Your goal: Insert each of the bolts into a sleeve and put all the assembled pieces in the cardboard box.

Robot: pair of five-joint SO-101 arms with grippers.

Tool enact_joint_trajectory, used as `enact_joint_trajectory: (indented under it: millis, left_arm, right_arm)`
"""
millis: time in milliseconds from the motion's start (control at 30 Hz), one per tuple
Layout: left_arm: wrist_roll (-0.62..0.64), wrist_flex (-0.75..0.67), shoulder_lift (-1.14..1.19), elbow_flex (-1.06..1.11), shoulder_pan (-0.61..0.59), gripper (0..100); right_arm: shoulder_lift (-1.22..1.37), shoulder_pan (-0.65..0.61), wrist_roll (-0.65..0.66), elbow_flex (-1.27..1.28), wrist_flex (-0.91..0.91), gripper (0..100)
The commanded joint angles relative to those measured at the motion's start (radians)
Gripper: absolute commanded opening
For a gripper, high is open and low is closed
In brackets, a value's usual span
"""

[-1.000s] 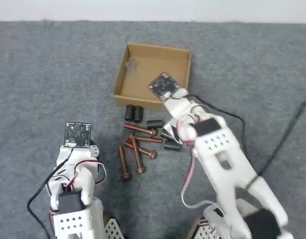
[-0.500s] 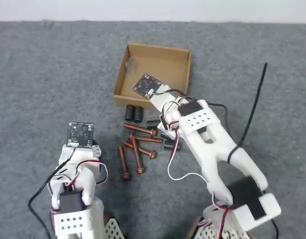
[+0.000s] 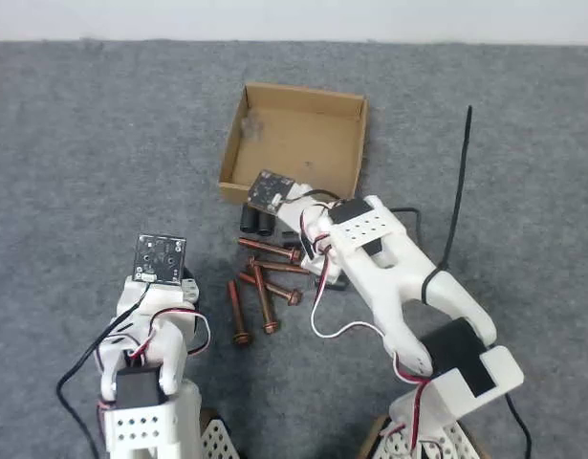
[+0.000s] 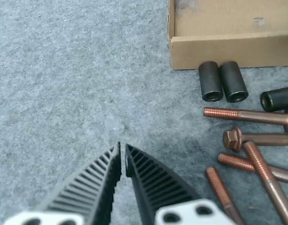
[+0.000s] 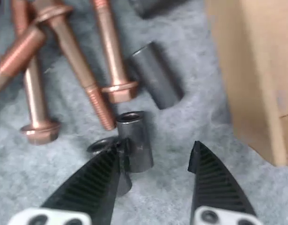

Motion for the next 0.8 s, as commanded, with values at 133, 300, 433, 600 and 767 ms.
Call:
enact_joint_trajectory:
  millis: [133, 300, 433, 600, 767]
  left_arm:
    - [-0.012, 0.000, -0.012, -0.013, 0.006, 1]
    - [-0.012, 0.002, -0.012, -0.013, 0.006, 1]
    - [-0.012, 0.003, -0.012, -0.013, 0.006, 1]
    - [-0.012, 0.003, -0.012, -0.013, 0.006, 1]
    - [-0.012, 0.003, -0.012, -0.013, 0.006, 1]
  right_arm:
    - [-0.005, -0.002, 0.043, -0.041, 0.036, 19.9]
    - [0.013, 0.001, 0.043, -0.043, 0.030, 19.9]
    - [0.076, 0.001, 0.063, -0.048, -0.010, 19.9]
    - [0.091, 0.001, 0.100, -0.058, -0.001, 19.9]
    - [0.096, 0.001, 0.106, -0.058, -0.001, 19.8]
